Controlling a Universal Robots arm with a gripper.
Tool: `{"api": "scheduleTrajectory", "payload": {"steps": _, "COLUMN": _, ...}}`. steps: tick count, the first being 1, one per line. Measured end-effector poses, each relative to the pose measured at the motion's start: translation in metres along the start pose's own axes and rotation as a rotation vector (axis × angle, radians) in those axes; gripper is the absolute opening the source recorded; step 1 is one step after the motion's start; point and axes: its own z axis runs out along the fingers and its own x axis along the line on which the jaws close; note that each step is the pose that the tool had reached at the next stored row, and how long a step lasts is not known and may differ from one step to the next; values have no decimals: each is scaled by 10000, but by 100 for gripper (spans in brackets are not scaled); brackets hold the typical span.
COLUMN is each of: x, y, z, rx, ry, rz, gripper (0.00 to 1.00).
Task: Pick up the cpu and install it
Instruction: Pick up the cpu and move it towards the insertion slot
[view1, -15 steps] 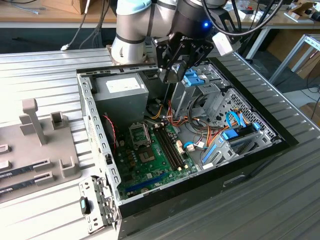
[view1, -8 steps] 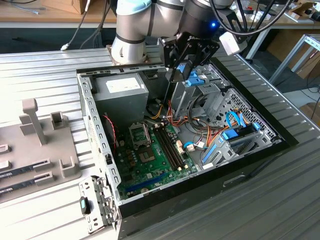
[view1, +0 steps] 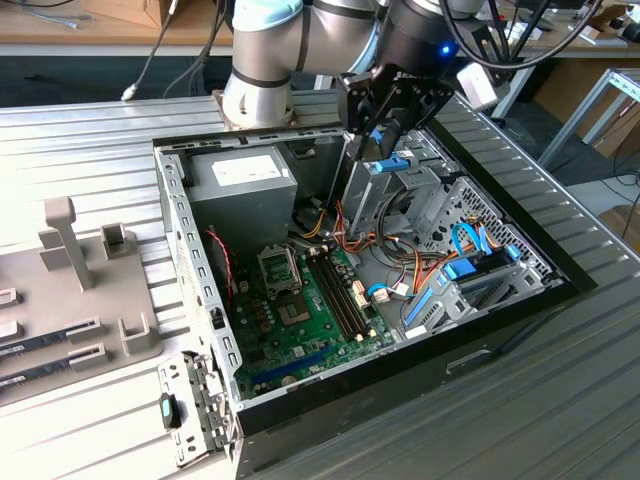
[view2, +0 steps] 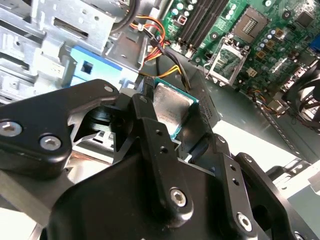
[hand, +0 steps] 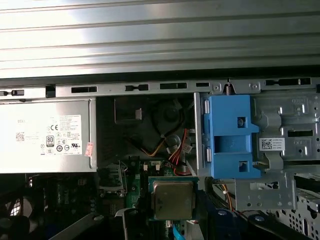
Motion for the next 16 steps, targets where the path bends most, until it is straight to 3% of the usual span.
{"api": "scheduleTrajectory", "payload": {"steps": 2, "x": -48, "y": 2, "z": 0, "rx": 0, "ry": 0, "rz": 0, "gripper": 47}}
{"api": "scheduleTrajectory", "payload": {"steps": 5, "x": -50, "y": -23, "z": 3, "rx": 0, "ry": 0, "rz": 0, "gripper": 47}}
{"api": "scheduleTrajectory", "payload": {"steps": 11, "x": -38, "y": -150, "z": 29, "rx": 0, "ry": 0, "rz": 1, "gripper": 47}}
{"api": "scheduleTrajectory", "payload": {"steps": 16, "x": -37, "y": -163, "z": 34, "rx": 0, "ry": 0, "rz": 0, "gripper": 47}}
